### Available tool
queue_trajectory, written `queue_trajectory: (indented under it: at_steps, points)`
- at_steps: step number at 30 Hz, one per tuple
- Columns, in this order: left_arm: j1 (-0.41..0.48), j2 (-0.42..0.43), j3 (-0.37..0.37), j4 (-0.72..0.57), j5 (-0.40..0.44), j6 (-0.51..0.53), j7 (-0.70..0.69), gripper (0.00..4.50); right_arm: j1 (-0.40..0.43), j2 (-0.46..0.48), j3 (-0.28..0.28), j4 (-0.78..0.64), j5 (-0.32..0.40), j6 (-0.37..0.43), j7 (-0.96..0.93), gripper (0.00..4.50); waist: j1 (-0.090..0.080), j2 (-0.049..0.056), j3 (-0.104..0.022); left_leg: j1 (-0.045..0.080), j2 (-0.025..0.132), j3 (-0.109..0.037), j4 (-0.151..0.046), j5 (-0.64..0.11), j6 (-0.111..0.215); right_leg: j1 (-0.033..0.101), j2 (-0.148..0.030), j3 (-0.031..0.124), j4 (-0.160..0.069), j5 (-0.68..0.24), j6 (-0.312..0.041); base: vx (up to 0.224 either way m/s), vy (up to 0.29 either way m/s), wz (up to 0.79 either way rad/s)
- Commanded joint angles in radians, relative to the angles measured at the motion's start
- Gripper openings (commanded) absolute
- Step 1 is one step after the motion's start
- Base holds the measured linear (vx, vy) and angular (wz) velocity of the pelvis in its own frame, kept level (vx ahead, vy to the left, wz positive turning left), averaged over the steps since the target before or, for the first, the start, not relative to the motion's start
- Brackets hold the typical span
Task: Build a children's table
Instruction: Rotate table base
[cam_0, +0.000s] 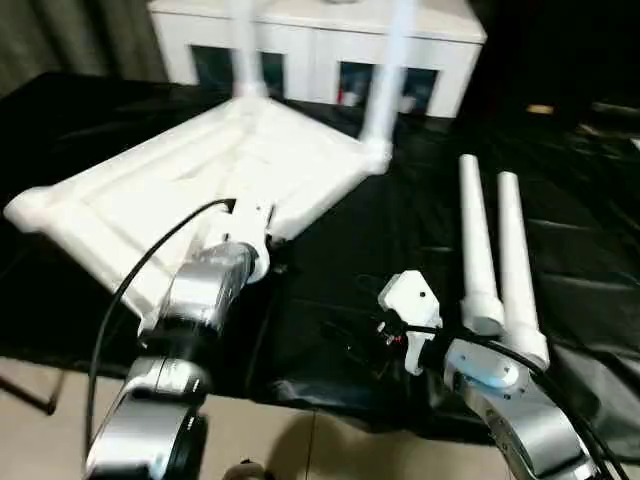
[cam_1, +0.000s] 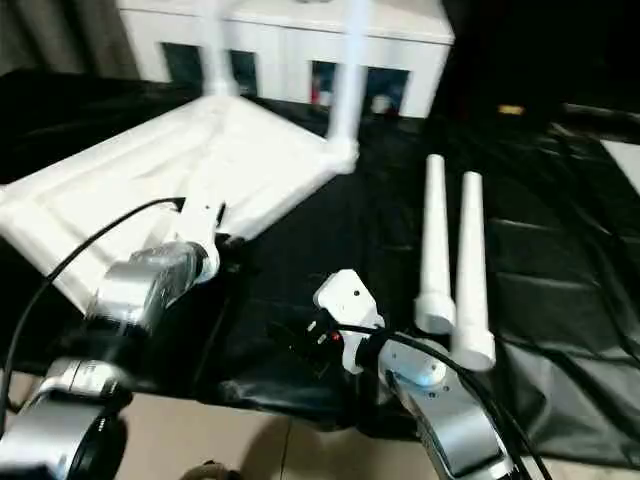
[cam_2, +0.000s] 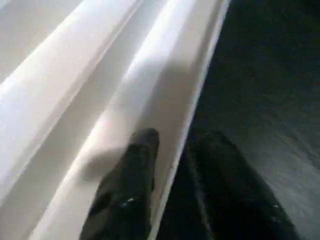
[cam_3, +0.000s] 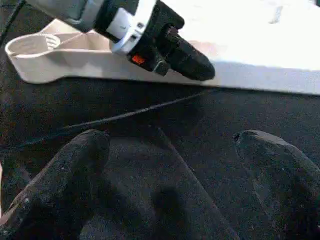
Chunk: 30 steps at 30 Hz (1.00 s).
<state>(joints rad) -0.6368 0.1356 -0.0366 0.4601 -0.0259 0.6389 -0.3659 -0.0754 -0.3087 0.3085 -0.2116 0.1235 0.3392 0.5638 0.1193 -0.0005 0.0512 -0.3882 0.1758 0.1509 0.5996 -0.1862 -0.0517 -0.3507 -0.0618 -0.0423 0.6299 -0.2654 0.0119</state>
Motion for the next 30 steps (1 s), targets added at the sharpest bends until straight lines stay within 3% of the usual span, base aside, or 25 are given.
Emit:
queue_trajectory:
  at_steps: [1,7,9,10,12,13,14,15,16,19,24,30]
  points:
    - [0.012,0.02,-0.052,-0.104,-0.017,-0.012,-0.071,1.9,-0.003,-0.002,-0.011,0.005,0.0,-0.009,-0.01,4.5,-0.005,0.008,-0.065,0.025,0.061,-0.018,-0.068,-0.047,0.063,0.034,-0.083,0.042,-0.051,0.291,-0.259,0.0,0.0,0.0]
    - [0.072,0.122,-0.044,-0.285,-0.068,0.015,-0.169,2.37,-0.002,0.004,-0.011,0.002,-0.004,-0.011,-0.009,4.5,-0.024,0.007,-0.058,0.023,0.055,-0.017,-0.077,-0.116,0.026,0.035,-0.082,0.044,-0.059,0.188,-0.24,0.0,0.0,0.0]
    - [0.113,0.229,-0.015,-0.385,-0.105,0.043,-0.279,2.38,-0.002,0.007,-0.012,0.001,-0.002,-0.011,-0.007,4.5,-0.033,0.004,-0.057,0.021,0.055,-0.017,-0.079,-0.108,0.022,0.035,-0.08,0.044,-0.058,0.181,-0.238,0.0,0.0,0.0]
    - [0.126,0.261,-0.011,-0.411,-0.118,0.05,-0.319,2.66,-0.002,0.007,-0.012,0.001,-0.002,-0.011,-0.008,4.5,-0.033,0.007,-0.06,0.022,0.055,-0.02,-0.078,-0.097,0.021,0.036,-0.081,0.043,-0.055,0.185,-0.237,0.0,0.0,0.0]
    - [0.165,0.369,0.0,-0.452,-0.122,0.057,-0.399,2.77,-0.002,0.006,-0.012,0.001,-0.001,-0.011,-0.006,4.5,-0.042,0.011,-0.059,0.026,0.052,-0.015,-0.075,-0.087,0.02,0.029,-0.073,0.043,-0.055,0.191,-0.238,0.0,0.0,0.0]
    - [0.199,0.453,0.011,-0.456,-0.116,0.022,-0.465,2.77,-0.003,0.006,-0.012,0.002,0.0,-0.01,-0.003,4.5,-0.045,0.013,-0.057,0.023,0.049,-0.015,-0.077,-0.081,0.021,0.028,-0.07,0.043,-0.055,0.188,-0.232,0.0,0.0,0.0]
    - [0.205,0.466,0.013,-0.456,-0.115,0.016,-0.476,2.8,-0.003,0.006,-0.012,0.002,0.001,-0.01,-0.002,4.5,-0.047,0.004,-0.056,0.024,0.048,-0.014,-0.078,-0.085,0.022,0.029,-0.069,0.043,-0.057,0.177,-0.227,0.0,0.0,0.0]
    - [0.228,0.516,0.021,-0.456,-0.116,-0.008,-0.513,2.8,-0.003,0.006,-0.01,0.002,0.001,-0.009,0.0,4.5,-0.051,0.01,-0.055,0.026,0.048,-0.012,-0.08,-0.097,0.017,0.025,-0.067,0.042,-0.056,0.16,-0.225,0.0,0.0,0.0]
    - [0.258,0.58,0.034,-0.449,-0.111,-0.04,-0.556,2.99,-0.005,0.006,-0.006,0.002,0.001,-0.009,0.005,4.5,-0.049,0.009,-0.055,0.027,0.049,-0.015,-0.08,-0.1,0.016,0.025,-0.07,0.042,-0.058,0.147,-0.224,0.0,0.0,0.0]
    - [0.317,0.712,0.077,-0.41,-0.1,-0.078,-0.625,2.99,-0.009,0.009,-0.002,0.005,0.005,-0.01,0.015,4.5,-0.05,0.015,-0.051,0.034,0.051,-0.013,-0.088,-0.16,-0.005,0.015,-0.067,0.042,-0.06,0.083,-0.217,0.0,0.0,0.0]
    - [0.361,0.812,0.126,-0.372,-0.094,-0.07,-0.64,2.99,-0.012,0.011,0.0,0.007,0.004,-0.01,0.018,4.5,-0.05,0.012,-0.049,0.035,0.052,-0.013,-0.094,-0.199,-0.029,0.012,-0.07,0.045,-0.06,0.063,-0.212,0.0,0.0,0.0]
    - [0.361,0.812,0.126,-0.372,-0.094,-0.07,-0.64,2.99,-0.012,0.011,0.0,0.007,0.004,-0.01,0.018,4.5,-0.038,0.012,-0.054,0.035,0.05,-0.011,-0.088,-0.149,-0.028,0.015,-0.071,0.045,-0.054,0.137,-0.215,0.0,0.0,0.0]
